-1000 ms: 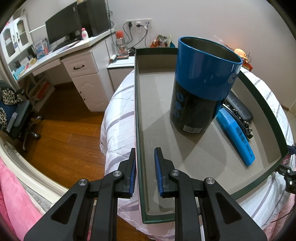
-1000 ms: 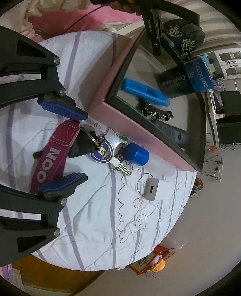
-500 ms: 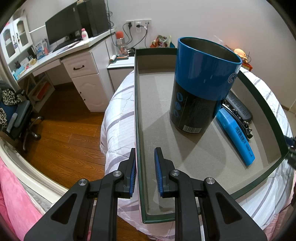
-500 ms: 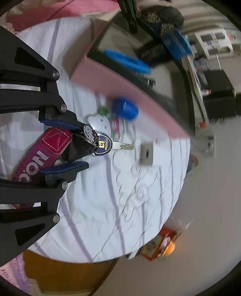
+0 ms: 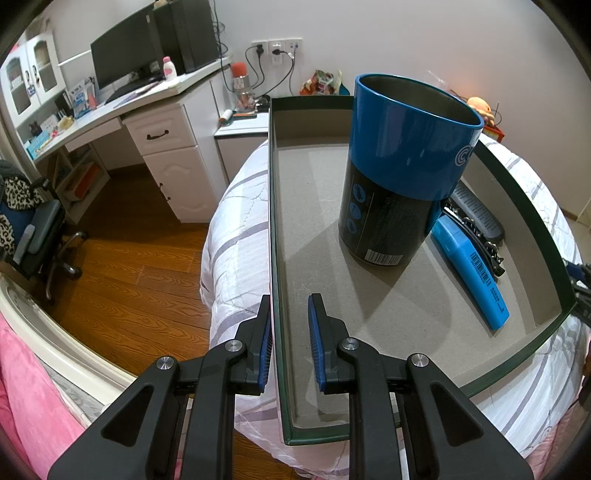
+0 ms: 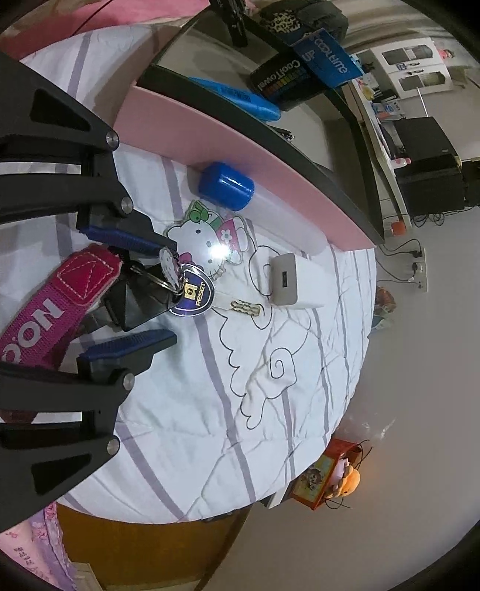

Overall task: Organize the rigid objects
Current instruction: 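Move the right tool to the keyring with pink lanyard and grasp it, then lift the keyring with the right tool and carry it over the tray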

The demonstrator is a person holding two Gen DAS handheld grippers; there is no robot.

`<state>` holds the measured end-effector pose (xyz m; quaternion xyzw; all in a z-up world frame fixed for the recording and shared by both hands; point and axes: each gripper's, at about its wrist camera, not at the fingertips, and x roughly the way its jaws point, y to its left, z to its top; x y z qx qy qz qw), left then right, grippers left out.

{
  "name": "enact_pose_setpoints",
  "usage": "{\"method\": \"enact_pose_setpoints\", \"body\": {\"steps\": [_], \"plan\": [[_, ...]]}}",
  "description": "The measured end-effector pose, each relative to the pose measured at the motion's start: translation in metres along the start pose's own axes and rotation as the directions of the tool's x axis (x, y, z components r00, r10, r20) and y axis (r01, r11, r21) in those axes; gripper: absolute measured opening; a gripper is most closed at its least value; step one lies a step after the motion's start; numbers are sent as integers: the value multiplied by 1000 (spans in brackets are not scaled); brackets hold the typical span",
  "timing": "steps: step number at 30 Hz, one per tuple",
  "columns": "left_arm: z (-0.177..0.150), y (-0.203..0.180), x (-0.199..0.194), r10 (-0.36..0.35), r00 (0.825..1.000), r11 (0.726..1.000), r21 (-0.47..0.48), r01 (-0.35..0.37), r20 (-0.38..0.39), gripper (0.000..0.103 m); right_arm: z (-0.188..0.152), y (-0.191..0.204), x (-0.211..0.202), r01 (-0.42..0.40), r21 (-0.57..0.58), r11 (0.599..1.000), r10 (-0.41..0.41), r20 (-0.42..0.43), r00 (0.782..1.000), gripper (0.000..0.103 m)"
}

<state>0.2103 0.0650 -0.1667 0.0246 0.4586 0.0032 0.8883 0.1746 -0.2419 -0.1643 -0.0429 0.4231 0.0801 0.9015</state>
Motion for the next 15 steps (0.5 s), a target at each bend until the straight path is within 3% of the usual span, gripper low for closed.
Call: {"method": "enact_pose_setpoints", "body": {"steps": [2, 15], "plan": [[0, 0, 0, 0, 1000, 1000, 0, 0, 0, 17, -1, -1, 0, 2, 6, 1000, -2, 11, 1000, 32], [0, 0, -1, -1, 1000, 1000, 0, 1, 0, 17, -2, -23, 0, 7, 90, 996, -7, 1, 1000, 31]]}}
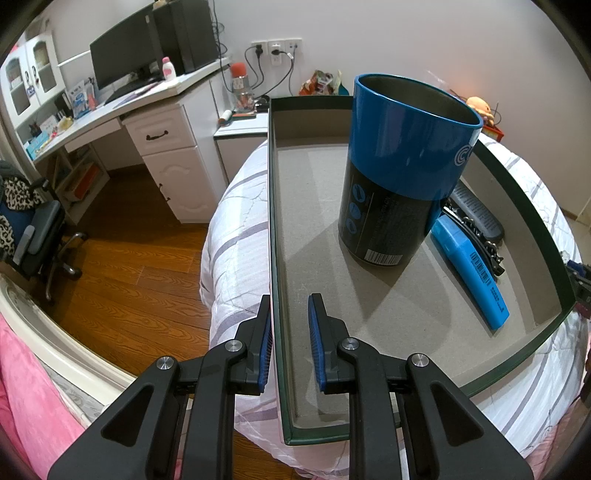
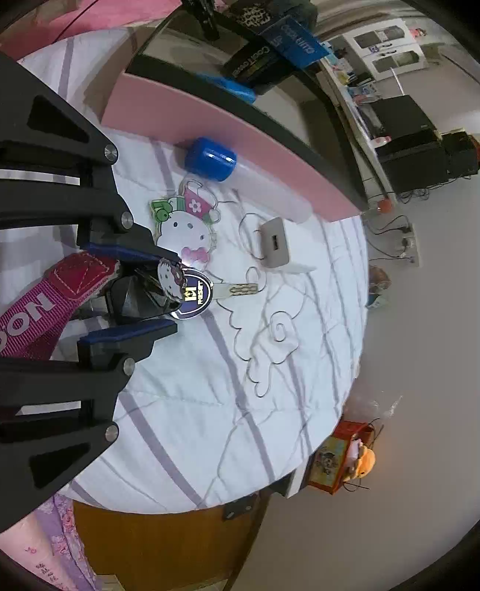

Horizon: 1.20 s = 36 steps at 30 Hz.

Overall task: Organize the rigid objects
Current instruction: 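Lift the keyring with the right tool and carry it over the tray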

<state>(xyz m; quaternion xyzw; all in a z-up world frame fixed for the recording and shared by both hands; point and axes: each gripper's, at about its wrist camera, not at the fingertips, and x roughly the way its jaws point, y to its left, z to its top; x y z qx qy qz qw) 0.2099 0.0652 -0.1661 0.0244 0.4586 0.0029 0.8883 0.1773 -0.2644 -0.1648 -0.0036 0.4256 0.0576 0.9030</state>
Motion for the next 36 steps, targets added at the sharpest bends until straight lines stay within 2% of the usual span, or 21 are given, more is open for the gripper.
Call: {"method": "enact_pose_setpoints", "body": {"steps": [3, 8, 11, 14, 22, 36], "plan": [[0, 0, 0, 1, 1000, 1000, 1, -1, 0, 17, 3, 7, 2, 31, -40, 999, -32, -10, 999, 34], [0, 0, 0, 2, 1000, 1000, 2, -2, -1, 17, 6, 8, 5, 33, -47, 998, -33, -6, 999, 39], [0, 0, 0, 1, 1000, 1000, 1, -1, 0, 17, 5, 9, 5, 34, -60, 998, -34, -1, 999, 38], [0, 0, 0, 0, 1000, 1000, 1, 0, 0, 17, 4, 9, 3, 27, -56, 998, -27, 3, 1000, 30], [0, 0, -1, -1, 1000, 1000, 1, 1, 0, 17, 5, 10, -7, 31, -45, 999, -30, 19, 999, 30], [0, 0, -1, 0, 1000, 1000, 1, 0, 1, 17, 32, 22, -49, 52, -68, 996, -42, 137, 990, 30]]}}
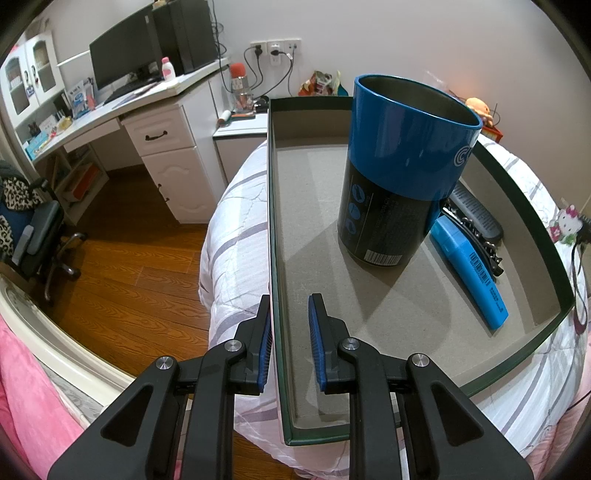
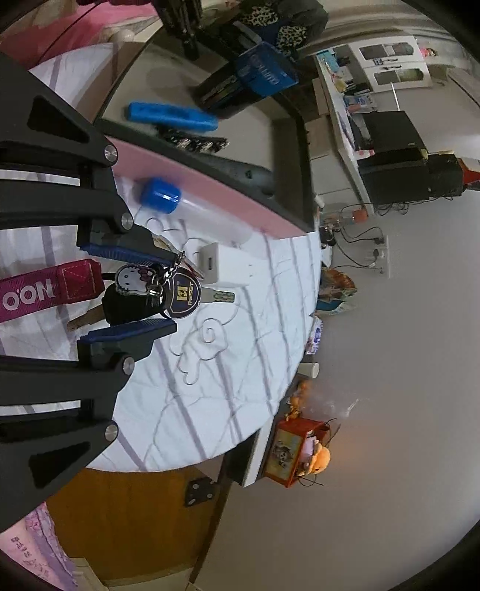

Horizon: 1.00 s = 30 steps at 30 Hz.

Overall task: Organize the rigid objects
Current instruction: 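Lift the keyring with the right tool and carry it over the tray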

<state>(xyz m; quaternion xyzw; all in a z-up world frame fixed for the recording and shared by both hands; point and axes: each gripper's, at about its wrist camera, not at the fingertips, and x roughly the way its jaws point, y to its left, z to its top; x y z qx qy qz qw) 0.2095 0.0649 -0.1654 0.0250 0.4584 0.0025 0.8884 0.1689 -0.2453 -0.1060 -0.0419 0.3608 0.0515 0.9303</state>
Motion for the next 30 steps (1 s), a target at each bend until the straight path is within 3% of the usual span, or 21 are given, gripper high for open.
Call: {"method": "enact_pose_setpoints", "body": {"steps": [11, 19, 24, 30], "plan": [[0, 0, 0, 0, 1000, 1000, 0, 0, 0, 18, 24, 14, -15, 7, -26, 1000, -5, 57, 998, 30], [-1, 1, 0, -1, 1000, 1000, 0, 1, 0, 18, 58, 39, -39, -4, -66, 998, 15, 158, 987, 30], [0, 0, -1, -1, 1000, 1000, 1, 1, 0, 18, 83, 69, -55, -43, -109, 993, 67, 224, 972, 30], [1, -1, -3, -3, 1000, 1000, 0, 3, 1, 18, 98, 111, -55, -116, -170, 979, 155, 233, 960, 30]]}}
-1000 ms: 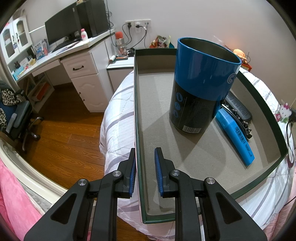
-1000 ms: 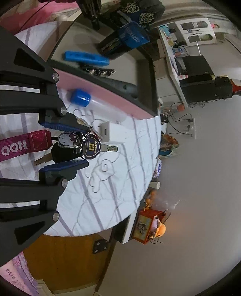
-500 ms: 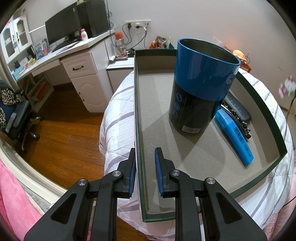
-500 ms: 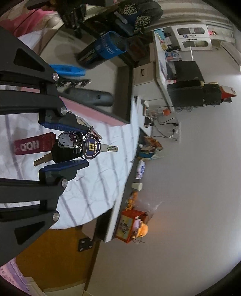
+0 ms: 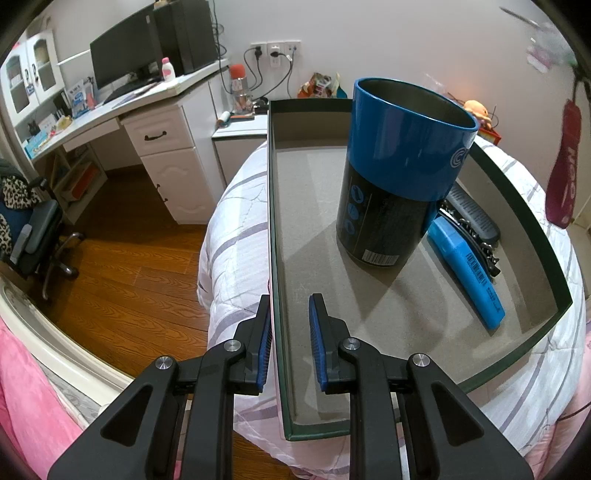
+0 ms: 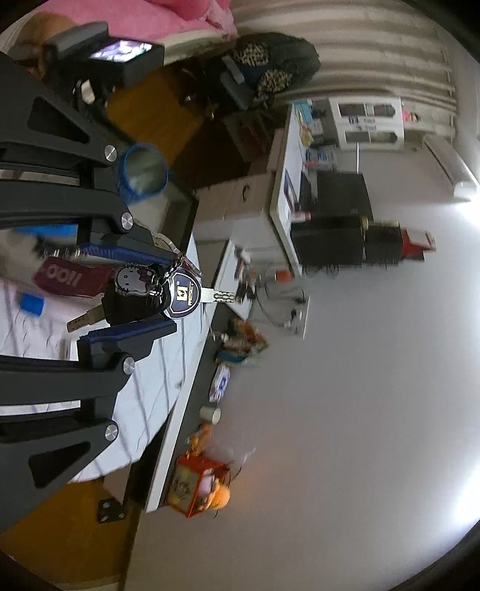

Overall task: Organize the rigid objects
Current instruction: 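Lift the keyring with the right tool and carry it over the tray, then open the right tool to drop the keyring into the tray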

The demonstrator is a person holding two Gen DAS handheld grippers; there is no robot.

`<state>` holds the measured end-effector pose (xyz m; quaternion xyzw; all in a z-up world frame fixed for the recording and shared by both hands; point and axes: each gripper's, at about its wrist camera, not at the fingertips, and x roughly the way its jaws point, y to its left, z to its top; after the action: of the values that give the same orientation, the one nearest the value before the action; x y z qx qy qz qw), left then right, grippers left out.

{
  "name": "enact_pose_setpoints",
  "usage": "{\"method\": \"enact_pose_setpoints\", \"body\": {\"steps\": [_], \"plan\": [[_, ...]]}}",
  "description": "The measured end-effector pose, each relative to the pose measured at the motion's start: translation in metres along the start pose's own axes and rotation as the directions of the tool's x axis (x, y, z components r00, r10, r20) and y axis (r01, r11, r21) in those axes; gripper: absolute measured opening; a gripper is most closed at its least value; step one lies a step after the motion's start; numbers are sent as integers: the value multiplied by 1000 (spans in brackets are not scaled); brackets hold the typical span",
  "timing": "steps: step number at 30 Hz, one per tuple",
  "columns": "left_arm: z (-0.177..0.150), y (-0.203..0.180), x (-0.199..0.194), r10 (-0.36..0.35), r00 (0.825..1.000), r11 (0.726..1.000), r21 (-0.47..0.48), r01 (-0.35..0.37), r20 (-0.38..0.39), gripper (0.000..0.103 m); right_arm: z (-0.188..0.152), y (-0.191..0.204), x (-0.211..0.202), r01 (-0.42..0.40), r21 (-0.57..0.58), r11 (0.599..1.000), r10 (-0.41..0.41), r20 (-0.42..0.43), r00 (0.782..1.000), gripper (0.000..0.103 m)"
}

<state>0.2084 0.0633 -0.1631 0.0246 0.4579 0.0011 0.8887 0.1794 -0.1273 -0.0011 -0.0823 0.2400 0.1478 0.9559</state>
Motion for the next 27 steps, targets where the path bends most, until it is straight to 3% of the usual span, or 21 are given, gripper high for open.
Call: {"method": "enact_pose_setpoints", "body": {"steps": [5, 15, 27], "plan": [[0, 0, 0, -1, 1000, 1000, 0, 1, 0, 18, -11, 32, 21, -96, -18, 995, 95, -48, 994, 30], [2, -2, -3, -5, 1000, 1000, 1, 5, 2, 18, -64, 43, 60, -136, 44, 990, 142, -193, 971, 30], [4, -3, -5, -3, 1000, 1000, 4, 3, 2, 18, -99, 64, 74, -191, 18, 981, 187, -315, 930, 31]]}}
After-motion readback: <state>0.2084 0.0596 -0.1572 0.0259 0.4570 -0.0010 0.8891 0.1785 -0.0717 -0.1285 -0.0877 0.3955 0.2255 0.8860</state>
